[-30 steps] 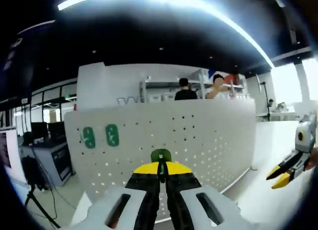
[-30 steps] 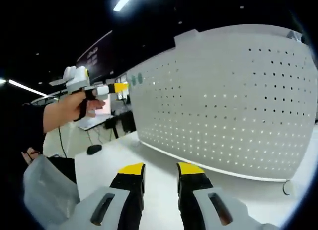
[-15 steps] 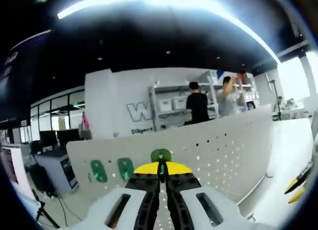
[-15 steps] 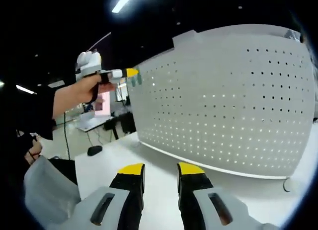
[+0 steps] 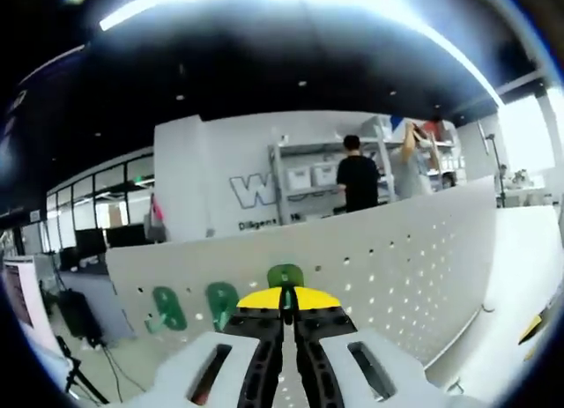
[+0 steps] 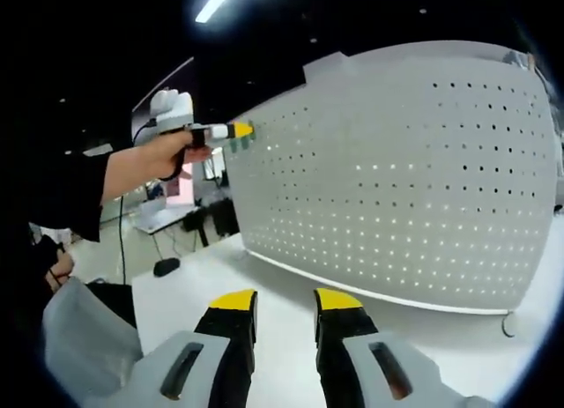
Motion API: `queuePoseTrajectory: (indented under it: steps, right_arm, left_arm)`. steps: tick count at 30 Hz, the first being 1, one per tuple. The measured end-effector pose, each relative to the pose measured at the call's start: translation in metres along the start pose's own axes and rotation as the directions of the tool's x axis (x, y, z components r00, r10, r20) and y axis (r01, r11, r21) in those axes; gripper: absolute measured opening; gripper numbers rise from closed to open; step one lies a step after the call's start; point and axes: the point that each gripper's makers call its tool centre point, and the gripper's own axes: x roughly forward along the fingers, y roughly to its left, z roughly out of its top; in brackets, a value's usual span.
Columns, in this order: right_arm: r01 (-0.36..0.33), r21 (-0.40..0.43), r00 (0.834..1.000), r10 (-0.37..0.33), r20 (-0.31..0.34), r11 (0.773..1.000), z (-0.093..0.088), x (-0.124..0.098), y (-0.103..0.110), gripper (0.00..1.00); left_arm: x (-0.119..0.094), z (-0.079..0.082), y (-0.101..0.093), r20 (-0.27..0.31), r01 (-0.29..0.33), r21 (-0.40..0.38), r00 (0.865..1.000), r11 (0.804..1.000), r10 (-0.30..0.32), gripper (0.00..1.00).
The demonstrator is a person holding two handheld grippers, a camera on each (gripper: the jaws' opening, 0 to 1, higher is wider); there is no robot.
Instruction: Insert the hook assembly into the mounting plate slot until the hook locks in place.
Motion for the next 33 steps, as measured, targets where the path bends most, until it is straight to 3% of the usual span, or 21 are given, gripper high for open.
queuePoseTrajectory:
  steps: [33]
  right_arm:
    - [0.010,0.003,1.000,-0.010,-0.015,1.000,-0.0027,-0.0045,-0.0037,0.24]
  left_arm:
    - [0.0049,-0.0020,0.0009,0.013,-0.048,0.060,0.999,0.997,0.048,0.02]
